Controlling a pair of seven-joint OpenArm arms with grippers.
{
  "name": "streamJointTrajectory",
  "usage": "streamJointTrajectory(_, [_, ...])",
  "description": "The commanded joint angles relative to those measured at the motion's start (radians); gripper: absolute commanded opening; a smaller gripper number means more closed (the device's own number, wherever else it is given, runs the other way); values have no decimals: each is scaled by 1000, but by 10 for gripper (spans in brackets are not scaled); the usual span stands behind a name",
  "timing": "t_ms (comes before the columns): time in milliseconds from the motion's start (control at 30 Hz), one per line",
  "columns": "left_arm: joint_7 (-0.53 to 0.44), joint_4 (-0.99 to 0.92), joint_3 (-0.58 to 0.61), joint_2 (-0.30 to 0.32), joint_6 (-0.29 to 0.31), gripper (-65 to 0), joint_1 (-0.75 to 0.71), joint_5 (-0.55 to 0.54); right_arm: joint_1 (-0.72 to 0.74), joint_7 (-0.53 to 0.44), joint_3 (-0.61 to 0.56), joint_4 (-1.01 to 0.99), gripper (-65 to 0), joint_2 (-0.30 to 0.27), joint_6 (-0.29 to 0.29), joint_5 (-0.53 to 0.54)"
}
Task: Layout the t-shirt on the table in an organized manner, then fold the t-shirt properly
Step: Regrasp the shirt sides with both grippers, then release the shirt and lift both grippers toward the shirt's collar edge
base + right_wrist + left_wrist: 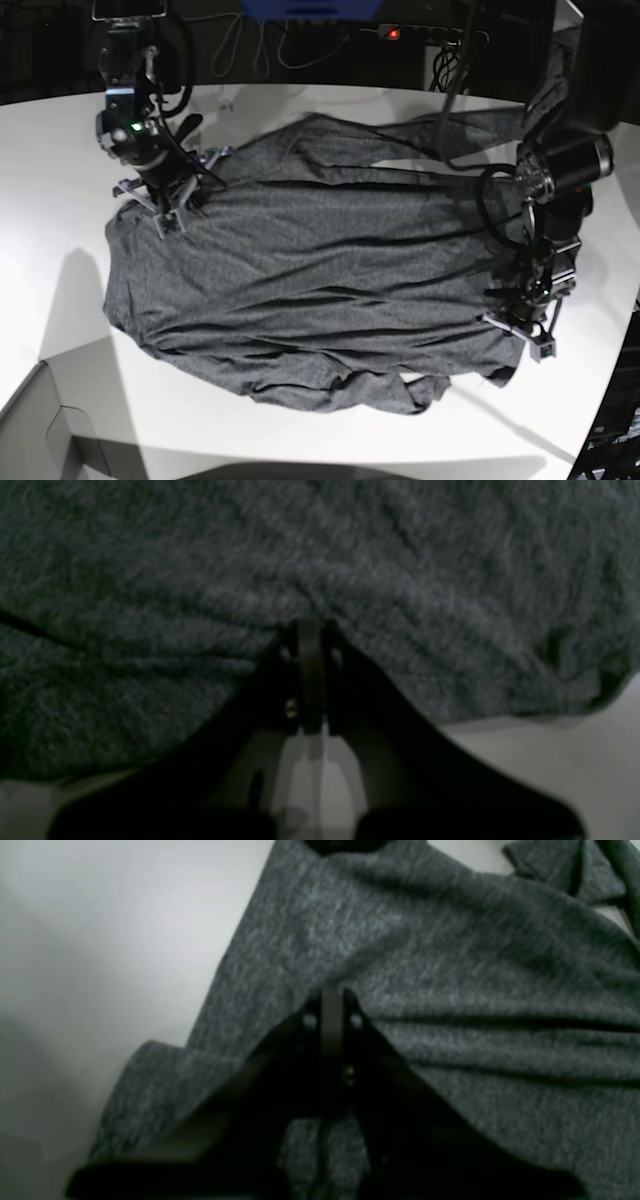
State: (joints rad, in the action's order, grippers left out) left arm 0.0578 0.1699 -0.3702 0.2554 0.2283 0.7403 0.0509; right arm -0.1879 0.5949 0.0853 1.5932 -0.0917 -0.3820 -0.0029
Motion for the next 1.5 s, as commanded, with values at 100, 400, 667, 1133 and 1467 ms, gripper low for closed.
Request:
streamJointTrajectory(100, [6,6,4,9,-13,-648,18,8,-28,29,67,2,-650,-15,-1,-16])
streamJointTrajectory(400, [4,9,-3,29,-13,-648,23,0,-60,26,130,3,-650,-35,-1,-16])
streamJointTrajectory(667, [3,10,-3,32,-13,-649,32,0,-69,24,130,6,-650,-35,-1,-16])
streamJointTrajectory(1133, [24,280,-6,-5,-11,-645,69,-3,-34,21,136,236,-650,-19,-1,-13])
streamJointTrajectory(1467, [419,879,-166,-1,-4,-498,-284,-355,-106,29,219,382,-650,-21,-71,-15])
